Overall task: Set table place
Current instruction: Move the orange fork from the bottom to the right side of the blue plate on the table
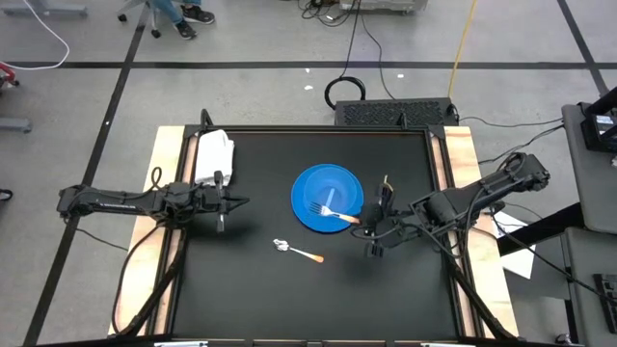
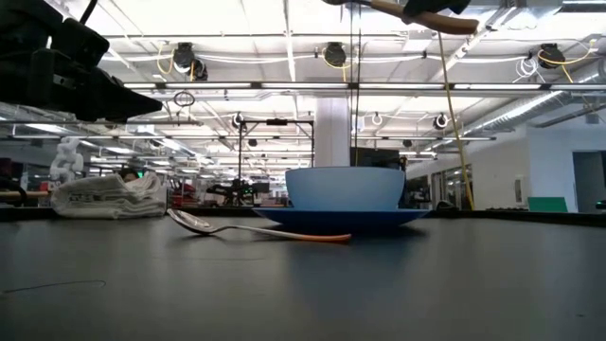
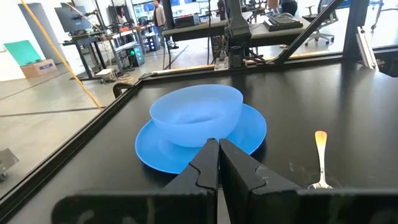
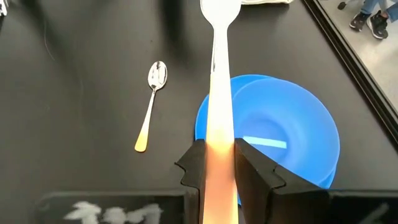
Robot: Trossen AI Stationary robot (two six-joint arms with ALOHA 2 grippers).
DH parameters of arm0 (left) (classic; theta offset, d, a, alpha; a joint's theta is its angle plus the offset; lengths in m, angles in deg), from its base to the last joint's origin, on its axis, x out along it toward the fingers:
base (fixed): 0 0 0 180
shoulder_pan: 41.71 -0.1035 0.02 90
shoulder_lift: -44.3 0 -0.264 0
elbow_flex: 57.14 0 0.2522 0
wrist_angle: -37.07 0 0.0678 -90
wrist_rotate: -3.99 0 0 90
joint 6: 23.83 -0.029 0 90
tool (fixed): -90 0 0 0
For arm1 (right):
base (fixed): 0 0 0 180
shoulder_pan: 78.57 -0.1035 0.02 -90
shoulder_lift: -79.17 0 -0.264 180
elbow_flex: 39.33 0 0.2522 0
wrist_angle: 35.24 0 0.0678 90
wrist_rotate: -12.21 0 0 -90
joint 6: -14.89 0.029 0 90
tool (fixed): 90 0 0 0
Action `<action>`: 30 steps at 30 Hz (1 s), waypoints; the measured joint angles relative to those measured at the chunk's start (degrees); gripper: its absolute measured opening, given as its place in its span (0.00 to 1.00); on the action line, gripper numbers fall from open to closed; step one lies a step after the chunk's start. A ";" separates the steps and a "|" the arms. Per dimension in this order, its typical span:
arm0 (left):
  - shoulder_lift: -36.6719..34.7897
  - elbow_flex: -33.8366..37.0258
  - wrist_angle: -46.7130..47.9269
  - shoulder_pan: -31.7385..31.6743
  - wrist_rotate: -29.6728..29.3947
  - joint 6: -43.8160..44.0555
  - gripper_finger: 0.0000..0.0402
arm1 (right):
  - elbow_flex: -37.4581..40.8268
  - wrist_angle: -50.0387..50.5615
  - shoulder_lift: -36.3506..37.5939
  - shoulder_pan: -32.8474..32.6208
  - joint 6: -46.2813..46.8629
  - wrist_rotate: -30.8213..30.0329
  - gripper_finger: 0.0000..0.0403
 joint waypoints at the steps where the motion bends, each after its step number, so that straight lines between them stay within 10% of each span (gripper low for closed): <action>1: 0.00 0.00 0.00 0.00 0.00 -0.08 0.05 | 0.00 0.12 0.00 -0.02 0.13 0.00 0.12; 30: -0.01 0.00 -0.13 -0.01 -0.11 0.17 0.05 | 0.02 1.40 -0.02 -0.02 2.18 -1.40 0.12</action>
